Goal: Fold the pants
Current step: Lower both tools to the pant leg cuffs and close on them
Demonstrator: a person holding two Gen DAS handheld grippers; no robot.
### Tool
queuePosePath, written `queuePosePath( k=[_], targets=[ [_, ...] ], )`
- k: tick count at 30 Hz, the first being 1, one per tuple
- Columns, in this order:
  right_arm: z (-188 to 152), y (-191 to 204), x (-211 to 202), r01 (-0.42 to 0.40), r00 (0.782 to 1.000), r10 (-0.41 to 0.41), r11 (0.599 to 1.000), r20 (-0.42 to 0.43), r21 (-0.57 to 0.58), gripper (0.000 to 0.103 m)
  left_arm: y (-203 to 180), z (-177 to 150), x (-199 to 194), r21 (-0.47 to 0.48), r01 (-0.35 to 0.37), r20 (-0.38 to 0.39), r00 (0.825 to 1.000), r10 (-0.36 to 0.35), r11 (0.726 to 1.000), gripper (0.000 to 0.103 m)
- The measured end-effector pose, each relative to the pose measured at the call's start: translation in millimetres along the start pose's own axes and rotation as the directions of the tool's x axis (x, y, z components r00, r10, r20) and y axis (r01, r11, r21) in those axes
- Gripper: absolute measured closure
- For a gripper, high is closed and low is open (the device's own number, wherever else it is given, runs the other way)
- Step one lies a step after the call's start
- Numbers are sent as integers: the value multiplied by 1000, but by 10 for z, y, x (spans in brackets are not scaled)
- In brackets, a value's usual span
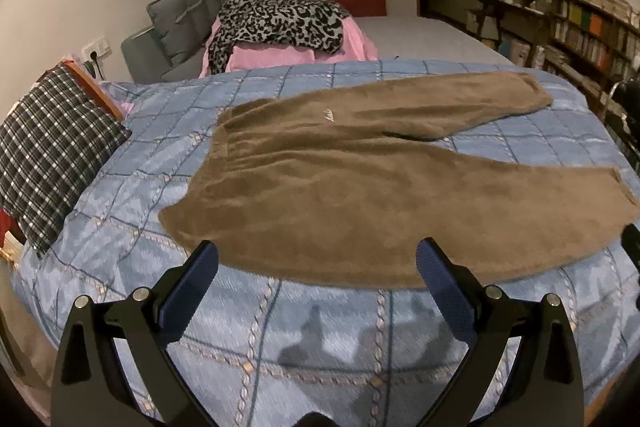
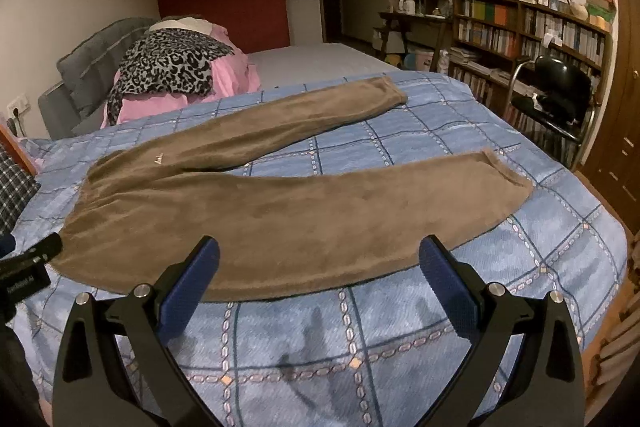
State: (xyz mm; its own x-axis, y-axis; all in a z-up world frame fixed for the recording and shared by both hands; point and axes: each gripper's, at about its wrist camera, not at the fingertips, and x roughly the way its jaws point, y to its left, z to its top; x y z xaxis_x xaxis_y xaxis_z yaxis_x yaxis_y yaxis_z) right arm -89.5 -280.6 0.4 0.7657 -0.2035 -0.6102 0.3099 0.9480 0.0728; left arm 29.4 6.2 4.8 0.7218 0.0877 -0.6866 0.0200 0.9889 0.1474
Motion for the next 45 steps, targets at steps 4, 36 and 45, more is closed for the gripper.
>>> queuePosePath(
  k=[4,36,45],
  targets=[
    [95,-49,216,9,1000,-9,1000,-19,9,2,115,196,334,-13,-17,-18,1000,17,1000,5],
    [406,485,2361,-23,971,6,998,-238,-65,2,2176,1826,3588,-370,-122,-189,980,54,921,5],
    [416,607,2658,-34,965,10,996,-260,-88,2,2423,1927,4241,-444,-94,-254,967,-25,891,5]
  ],
)
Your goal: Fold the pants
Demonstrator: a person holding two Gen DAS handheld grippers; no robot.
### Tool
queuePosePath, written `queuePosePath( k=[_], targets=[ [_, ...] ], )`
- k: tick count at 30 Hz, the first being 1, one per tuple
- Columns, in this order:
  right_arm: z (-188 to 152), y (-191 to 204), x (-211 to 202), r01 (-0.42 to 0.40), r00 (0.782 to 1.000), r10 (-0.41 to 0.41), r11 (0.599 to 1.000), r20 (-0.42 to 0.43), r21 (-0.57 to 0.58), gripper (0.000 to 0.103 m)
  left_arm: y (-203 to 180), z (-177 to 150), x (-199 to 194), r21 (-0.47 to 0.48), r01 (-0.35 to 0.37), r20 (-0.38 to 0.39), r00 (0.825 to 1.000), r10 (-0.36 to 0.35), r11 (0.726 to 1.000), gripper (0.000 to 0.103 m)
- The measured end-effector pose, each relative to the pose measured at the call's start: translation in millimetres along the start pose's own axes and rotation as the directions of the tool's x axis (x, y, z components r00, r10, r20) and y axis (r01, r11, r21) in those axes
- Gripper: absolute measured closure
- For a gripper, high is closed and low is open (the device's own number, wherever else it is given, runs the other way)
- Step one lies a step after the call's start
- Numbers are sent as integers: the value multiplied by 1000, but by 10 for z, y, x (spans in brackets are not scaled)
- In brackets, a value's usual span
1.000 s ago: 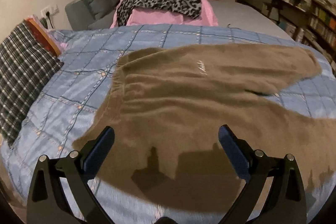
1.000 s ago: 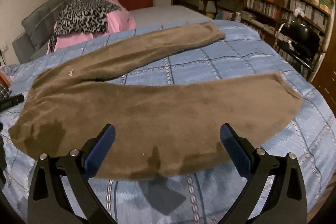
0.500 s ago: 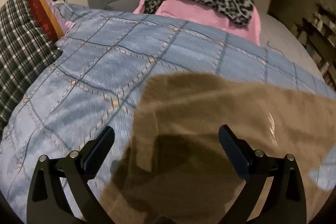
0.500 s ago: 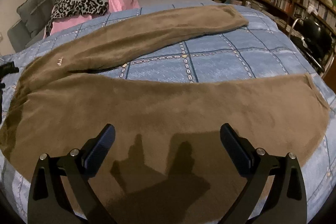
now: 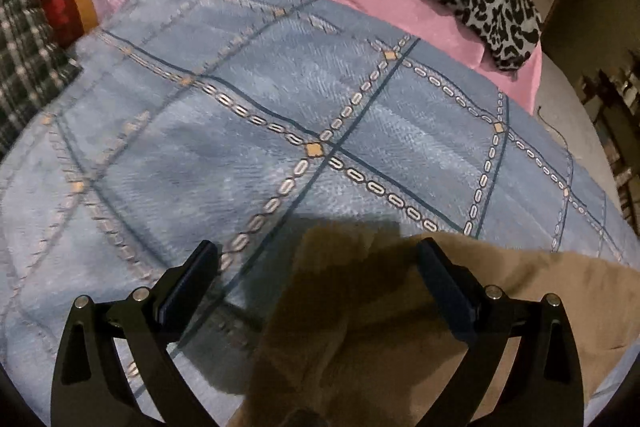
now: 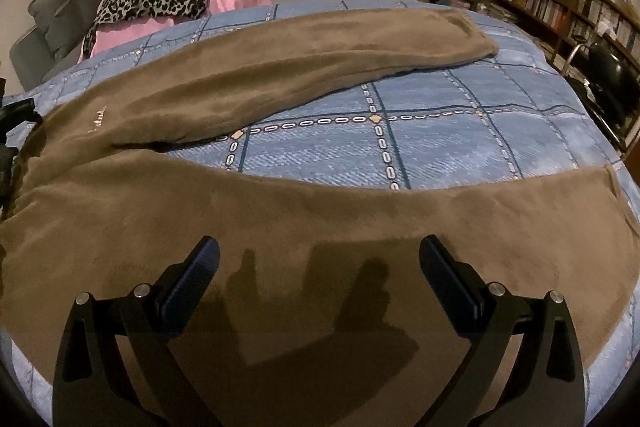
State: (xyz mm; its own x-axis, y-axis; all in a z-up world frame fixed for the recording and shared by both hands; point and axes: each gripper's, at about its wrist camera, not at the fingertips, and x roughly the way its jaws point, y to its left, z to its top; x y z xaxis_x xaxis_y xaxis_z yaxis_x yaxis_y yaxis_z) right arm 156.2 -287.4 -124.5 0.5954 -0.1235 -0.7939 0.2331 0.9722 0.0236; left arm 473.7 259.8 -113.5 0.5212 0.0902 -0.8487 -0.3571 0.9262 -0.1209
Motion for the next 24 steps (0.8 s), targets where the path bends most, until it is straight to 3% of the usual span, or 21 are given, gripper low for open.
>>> queuePosePath(
  k=[5,7,12,19,24],
  targets=[
    [29,32,83,-1,1000,1,1000,-1,-6,2,-47,27,129,-43,83,-55,995,-86,996,5],
    [36,45,106,-2,1000,2,1000,-3,-6,2,-109,25,138,-27,107,-63,992,-108,994,16],
    [50,81,106,-9,1000,9,1000,4,-11,2,-239,-33,135,32,72,-84,994,-69,997,63],
    [218,-45,85,-3,999,3,1000,33,-1,2,-313,-226,-457,59,193,2,981,-194,979,69],
    [582,-341,148,26,998,-28,999,64,37,2,-388,-516,-1136,138,303,67,947,-314,943,69]
  ],
)
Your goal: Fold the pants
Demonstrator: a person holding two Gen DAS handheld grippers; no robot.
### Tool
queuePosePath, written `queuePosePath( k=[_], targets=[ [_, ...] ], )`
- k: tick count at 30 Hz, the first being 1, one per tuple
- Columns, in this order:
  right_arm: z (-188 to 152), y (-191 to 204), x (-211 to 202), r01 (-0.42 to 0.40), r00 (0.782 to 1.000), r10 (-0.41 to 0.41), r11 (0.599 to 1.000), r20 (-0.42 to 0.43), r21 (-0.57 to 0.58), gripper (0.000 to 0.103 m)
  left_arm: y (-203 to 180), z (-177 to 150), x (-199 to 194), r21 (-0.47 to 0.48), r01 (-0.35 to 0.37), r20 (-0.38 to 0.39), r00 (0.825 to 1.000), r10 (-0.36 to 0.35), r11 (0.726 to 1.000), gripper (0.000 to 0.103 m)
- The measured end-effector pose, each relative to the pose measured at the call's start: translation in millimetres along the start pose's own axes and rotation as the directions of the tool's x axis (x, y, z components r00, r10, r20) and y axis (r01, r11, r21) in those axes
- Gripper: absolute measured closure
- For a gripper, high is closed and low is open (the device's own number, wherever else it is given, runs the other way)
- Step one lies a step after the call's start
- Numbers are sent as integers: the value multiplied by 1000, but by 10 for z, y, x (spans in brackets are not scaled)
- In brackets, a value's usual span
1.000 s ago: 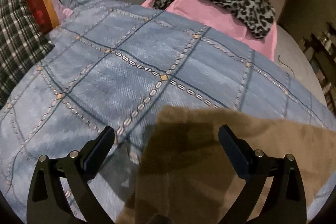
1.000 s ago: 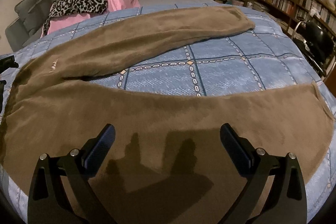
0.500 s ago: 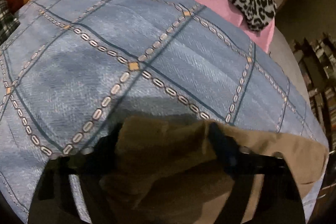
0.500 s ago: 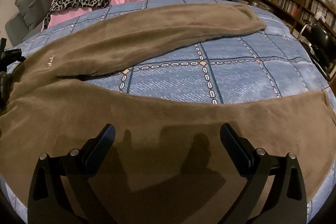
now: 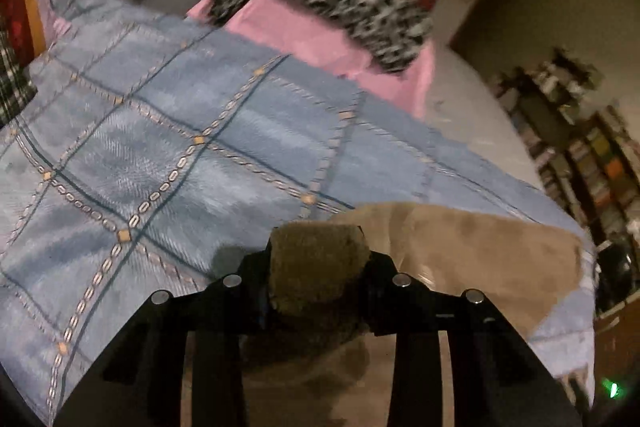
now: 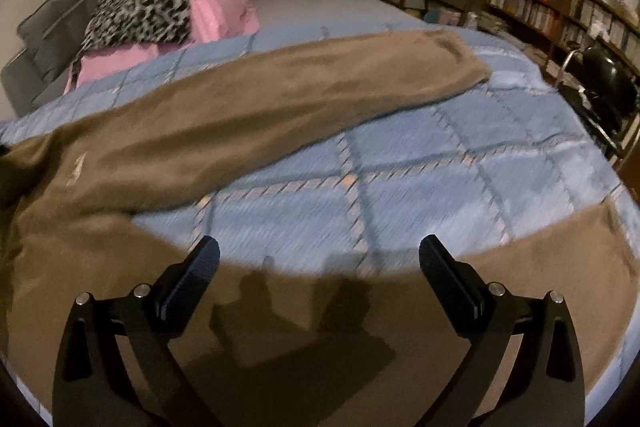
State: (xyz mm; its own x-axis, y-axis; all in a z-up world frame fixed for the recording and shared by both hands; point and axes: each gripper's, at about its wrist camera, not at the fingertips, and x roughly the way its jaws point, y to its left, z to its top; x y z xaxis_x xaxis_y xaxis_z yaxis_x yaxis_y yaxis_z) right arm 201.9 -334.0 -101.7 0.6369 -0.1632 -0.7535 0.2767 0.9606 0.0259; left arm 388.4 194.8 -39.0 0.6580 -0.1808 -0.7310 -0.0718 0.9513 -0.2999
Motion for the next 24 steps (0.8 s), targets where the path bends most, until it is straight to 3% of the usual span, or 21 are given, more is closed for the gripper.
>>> queuePosePath(
  k=[6,10,16,24],
  targets=[
    [442,-297,200,44,999,-44,999,21,19,2,-234,-417,-663,88,109,33,993,-112,990,69],
    [746,-527,413,52,999,-53,997,7,65,2,-261,-781,-997,117,148,14,988,-151,982,69],
    [1190,-879,777,53,998,-50,988,-27,142,2,-170,-1150,-1235,119,160,-36,987,-157,980,69],
    [1925,-1420,1286,-27,998,42,954,-44,300,2,18,-1438,-1515,95,163,-42,986,-159,982,69]
  ],
)
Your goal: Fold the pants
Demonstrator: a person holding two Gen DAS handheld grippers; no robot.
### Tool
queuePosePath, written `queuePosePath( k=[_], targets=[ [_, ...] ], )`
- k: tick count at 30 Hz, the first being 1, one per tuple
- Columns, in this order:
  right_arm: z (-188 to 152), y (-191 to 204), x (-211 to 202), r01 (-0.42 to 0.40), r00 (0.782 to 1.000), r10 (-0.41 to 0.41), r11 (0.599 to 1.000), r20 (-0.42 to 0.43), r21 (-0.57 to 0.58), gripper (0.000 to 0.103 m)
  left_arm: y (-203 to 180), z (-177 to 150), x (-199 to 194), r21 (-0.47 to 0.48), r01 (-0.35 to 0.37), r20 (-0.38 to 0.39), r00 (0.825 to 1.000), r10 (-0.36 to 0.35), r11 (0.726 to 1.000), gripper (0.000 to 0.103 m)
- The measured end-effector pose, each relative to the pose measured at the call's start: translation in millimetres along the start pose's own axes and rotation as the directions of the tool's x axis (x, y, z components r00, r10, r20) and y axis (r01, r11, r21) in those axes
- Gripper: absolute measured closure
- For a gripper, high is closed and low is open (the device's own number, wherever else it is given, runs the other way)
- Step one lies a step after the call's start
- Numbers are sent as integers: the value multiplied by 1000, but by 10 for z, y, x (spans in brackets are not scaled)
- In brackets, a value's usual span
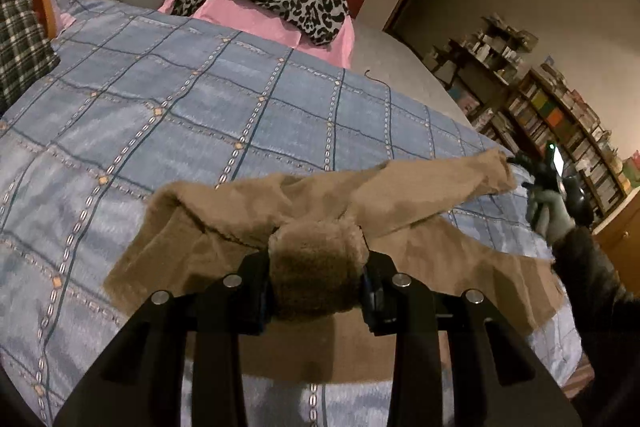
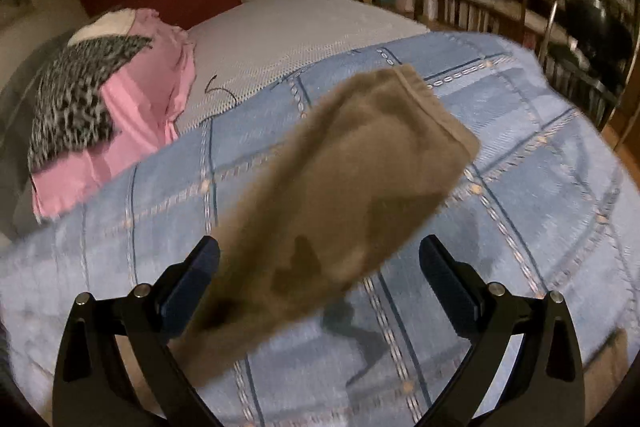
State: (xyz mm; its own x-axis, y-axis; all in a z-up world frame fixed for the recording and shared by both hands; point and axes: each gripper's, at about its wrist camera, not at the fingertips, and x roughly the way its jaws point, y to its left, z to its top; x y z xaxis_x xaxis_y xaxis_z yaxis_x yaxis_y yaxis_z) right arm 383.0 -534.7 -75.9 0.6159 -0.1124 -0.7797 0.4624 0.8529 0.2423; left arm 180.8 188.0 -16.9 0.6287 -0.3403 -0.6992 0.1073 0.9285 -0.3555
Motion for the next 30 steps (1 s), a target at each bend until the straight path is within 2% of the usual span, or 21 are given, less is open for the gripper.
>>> queuePosePath(
  k=[4,7,8,11,15,18,21,22,23,24,25,26,30],
  targets=[
    [352,-192,312,-41,999,45,992,-30,117,2,15,-92,-107,-6,-3,2,1000,3,1000,69],
    [489,-393,523,3,999,4,982,-38,188,3,26,-106,-204,-3,-8,9,1000,8,1000,69],
    [527,-471,583,4,999,3,978,-35,211,8,20,-98,-234,-3,-7,12,1000,7,1000,69],
    [617,-580,686,13,999,-2,969,-42,246,18,67,-37,-329,-18,-8,32,999,9,1000,69],
    [791,-624,719,-15,999,23,959,-23,284,19,178,-16,-384,-67,-11,44,999,14,998,69],
    [900,-577,786,4,1000,4,964,-28,265,22,168,-33,-370,-62,-27,39,999,29,998,69],
    [920,-517,848,21,999,-9,972,-52,234,37,130,-40,-386,-41,-41,42,998,43,998,69],
    [900,-499,858,23,998,-10,975,-59,222,45,132,-41,-396,-38,-44,44,998,45,998,69],
    [886,-494,872,25,997,-10,977,-70,214,60,130,-49,-410,-39,-44,46,998,46,998,69],
    [867,-505,889,27,996,-9,977,-85,210,71,143,-53,-418,-39,-46,47,998,48,998,69],
    [834,-532,903,23,994,0,976,-109,216,92,154,-59,-419,-41,-49,47,998,50,998,69],
    [802,-566,885,9,993,18,973,-116,231,96,166,-65,-423,-44,-52,46,997,54,998,69],
    [723,-634,599,17,997,0,979,-83,202,97,206,-59,-425,-46,-55,55,997,57,997,69]
  ],
)
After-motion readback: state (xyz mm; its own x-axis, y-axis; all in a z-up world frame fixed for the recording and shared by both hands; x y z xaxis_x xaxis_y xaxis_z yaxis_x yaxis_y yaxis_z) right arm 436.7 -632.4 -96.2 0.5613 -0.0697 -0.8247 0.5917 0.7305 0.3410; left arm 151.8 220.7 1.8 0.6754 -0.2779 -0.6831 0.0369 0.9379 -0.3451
